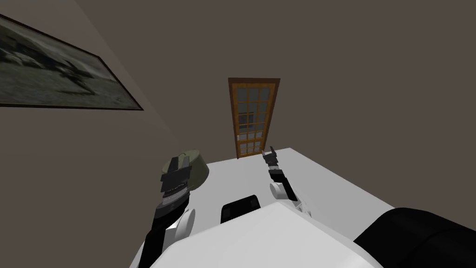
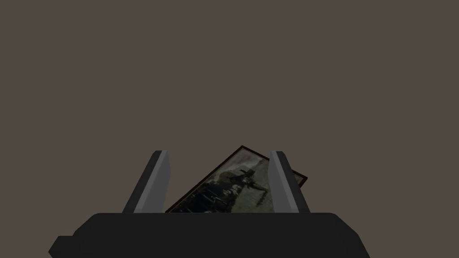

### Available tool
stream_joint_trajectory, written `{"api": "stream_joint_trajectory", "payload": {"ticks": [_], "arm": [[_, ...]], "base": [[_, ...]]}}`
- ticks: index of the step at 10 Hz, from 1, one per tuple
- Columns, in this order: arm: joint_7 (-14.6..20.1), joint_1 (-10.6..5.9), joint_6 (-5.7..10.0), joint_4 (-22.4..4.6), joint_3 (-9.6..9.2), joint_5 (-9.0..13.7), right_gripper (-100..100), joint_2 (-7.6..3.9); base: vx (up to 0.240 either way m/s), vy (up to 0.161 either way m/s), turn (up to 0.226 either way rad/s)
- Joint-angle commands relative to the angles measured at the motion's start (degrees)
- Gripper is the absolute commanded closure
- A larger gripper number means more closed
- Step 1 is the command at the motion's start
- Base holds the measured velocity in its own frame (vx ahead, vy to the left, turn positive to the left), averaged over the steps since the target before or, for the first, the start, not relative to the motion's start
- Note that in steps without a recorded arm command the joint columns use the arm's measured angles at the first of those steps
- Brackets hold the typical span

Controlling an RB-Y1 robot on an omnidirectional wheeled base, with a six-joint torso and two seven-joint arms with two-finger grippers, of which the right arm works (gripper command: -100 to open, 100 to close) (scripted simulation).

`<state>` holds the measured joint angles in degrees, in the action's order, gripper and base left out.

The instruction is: Pull the door open

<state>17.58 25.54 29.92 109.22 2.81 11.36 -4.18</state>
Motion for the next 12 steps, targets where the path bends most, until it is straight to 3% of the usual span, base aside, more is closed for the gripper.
{"api": "stream_joint_trajectory", "payload": {"ticks": [1, 12], "arm": [[1.7, -0.54, 0.96, -2.1, -0.09, 1.6, -100, -0.46], [13.5, -4.17, 7.16, -16.8, -0.75, 13.6, -100, -3.45]], "base": [[0.092, -0.021, 0.192], [0.097, -0.017, 0.186]]}}
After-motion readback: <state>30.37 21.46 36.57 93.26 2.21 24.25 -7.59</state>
